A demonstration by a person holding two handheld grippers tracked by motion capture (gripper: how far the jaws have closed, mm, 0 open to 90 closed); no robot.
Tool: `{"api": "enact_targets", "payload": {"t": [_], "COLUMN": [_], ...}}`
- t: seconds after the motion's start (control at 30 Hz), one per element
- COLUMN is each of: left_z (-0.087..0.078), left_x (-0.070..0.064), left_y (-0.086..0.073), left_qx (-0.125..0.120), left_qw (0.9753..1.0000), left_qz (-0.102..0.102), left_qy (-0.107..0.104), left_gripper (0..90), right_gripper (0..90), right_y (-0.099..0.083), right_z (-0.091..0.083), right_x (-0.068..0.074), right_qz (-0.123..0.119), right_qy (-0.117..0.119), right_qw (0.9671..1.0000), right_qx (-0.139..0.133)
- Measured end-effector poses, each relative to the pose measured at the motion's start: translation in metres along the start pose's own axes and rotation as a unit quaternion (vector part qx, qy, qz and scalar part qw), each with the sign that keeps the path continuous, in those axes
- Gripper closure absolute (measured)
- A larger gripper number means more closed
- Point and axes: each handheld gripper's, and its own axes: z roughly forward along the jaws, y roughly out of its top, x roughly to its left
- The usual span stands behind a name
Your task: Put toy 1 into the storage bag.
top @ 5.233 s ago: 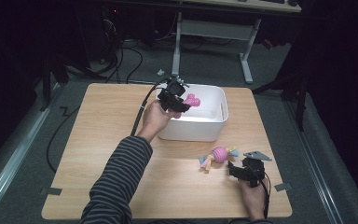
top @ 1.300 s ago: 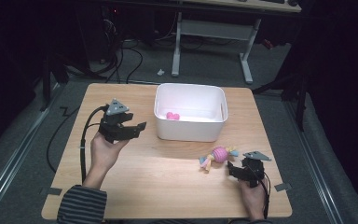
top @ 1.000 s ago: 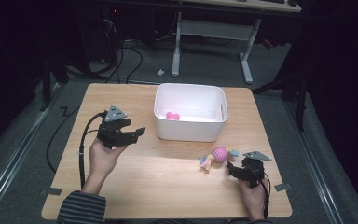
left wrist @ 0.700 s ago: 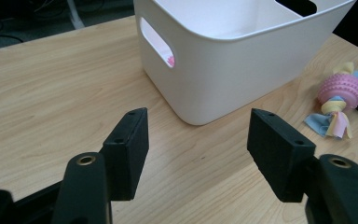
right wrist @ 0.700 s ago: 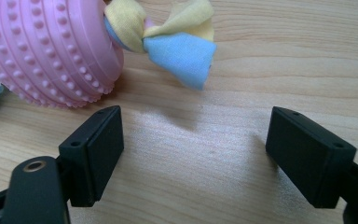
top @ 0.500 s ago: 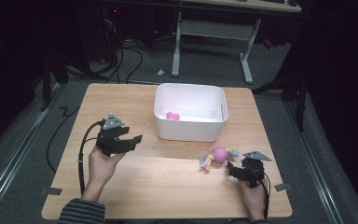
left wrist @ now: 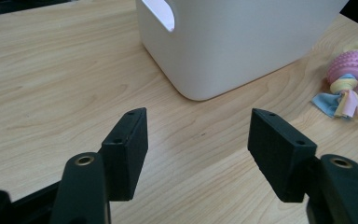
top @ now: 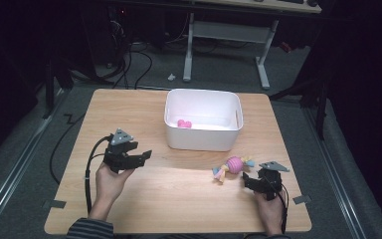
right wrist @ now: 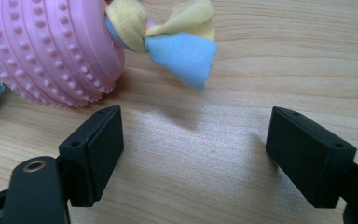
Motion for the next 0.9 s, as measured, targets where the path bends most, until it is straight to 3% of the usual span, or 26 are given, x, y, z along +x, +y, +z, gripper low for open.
{"api": "enact_targets", "payload": {"t": [0.9], "left_z": [0.03], "left_x": [-0.007], "left_y": [-0.038], "left_qx": [0.036], "left_qw": [0.9991], "left_qz": [0.016], "left_qy": [0.014], "left_gripper": [36.7], "right_gripper": [19.1], "right_y": [0.0], "right_z": [0.0], "right_x": [0.0], "right_qz": [0.001], "right_qy": [0.001], "right_qw": [1.0], "right_qx": [0.001]}}
